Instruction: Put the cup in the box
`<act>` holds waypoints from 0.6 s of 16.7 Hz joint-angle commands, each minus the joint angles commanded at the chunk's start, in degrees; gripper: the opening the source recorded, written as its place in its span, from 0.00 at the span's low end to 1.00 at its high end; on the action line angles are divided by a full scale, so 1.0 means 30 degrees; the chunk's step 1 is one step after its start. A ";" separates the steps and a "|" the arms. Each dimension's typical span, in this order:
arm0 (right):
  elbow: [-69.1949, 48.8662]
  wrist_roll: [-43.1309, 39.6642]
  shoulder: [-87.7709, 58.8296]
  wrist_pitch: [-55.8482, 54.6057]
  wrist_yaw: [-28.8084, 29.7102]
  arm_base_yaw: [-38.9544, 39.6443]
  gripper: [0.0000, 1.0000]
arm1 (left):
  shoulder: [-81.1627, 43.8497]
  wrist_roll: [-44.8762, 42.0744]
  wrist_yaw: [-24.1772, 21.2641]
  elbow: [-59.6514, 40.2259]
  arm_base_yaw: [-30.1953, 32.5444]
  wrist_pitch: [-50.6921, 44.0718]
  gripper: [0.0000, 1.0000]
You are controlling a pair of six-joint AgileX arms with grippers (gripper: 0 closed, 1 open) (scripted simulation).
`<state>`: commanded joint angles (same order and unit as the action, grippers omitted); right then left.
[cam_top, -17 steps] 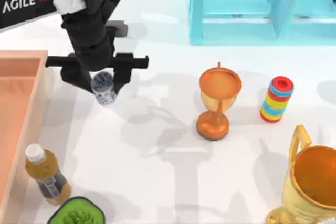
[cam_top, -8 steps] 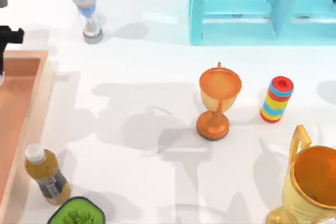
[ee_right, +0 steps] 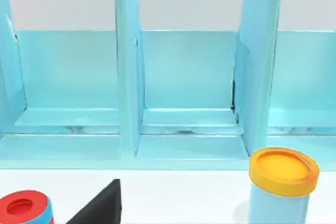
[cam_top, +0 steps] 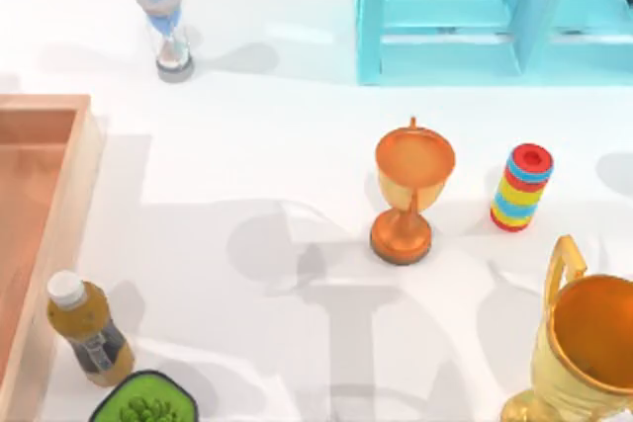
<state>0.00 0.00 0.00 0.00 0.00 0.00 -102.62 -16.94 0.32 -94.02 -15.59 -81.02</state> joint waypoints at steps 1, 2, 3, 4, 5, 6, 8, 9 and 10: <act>0.0000 0.0000 0.0000 0.0000 0.0000 0.0000 1.00 | 0.0000 0.0000 0.0000 0.0000 0.0000 0.0000 0.00; 0.0000 0.0000 0.0000 0.0000 0.0000 0.0000 1.00 | -0.0078 -0.0016 0.0015 -0.0055 0.0072 0.0046 0.00; 0.0000 0.0000 0.0000 0.0000 0.0000 0.0000 1.00 | -0.0076 -0.0023 0.0024 0.0008 0.0075 0.0109 0.00; 0.0000 0.0000 0.0000 0.0000 0.0000 0.0000 1.00 | -0.0068 -0.0039 0.0040 0.0266 0.0077 0.0369 0.00; 0.0000 0.0000 0.0000 0.0000 0.0000 0.0000 1.00 | -0.0061 -0.0044 0.0038 0.0686 0.0064 0.0808 0.00; 0.0000 0.0000 0.0000 0.0000 0.0000 0.0000 1.00 | -0.0060 -0.0034 0.0015 0.1235 0.0036 0.1368 0.00; 0.0000 0.0000 0.0000 0.0000 0.0000 0.0000 1.00 | -0.0090 -0.0036 -0.0017 0.2498 -0.0017 0.2625 0.00; 0.0000 0.0000 0.0000 0.0000 0.0000 0.0000 1.00 | -0.0121 -0.0053 -0.0006 0.3171 -0.0041 0.3304 0.00; 0.0000 0.0000 0.0000 0.0000 0.0000 0.0000 1.00 | -0.0151 -0.0071 0.0008 0.3785 -0.0062 0.3956 0.00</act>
<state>0.00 0.00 0.00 0.00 0.00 0.00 -103.08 -17.16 0.34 -82.66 -15.78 -69.15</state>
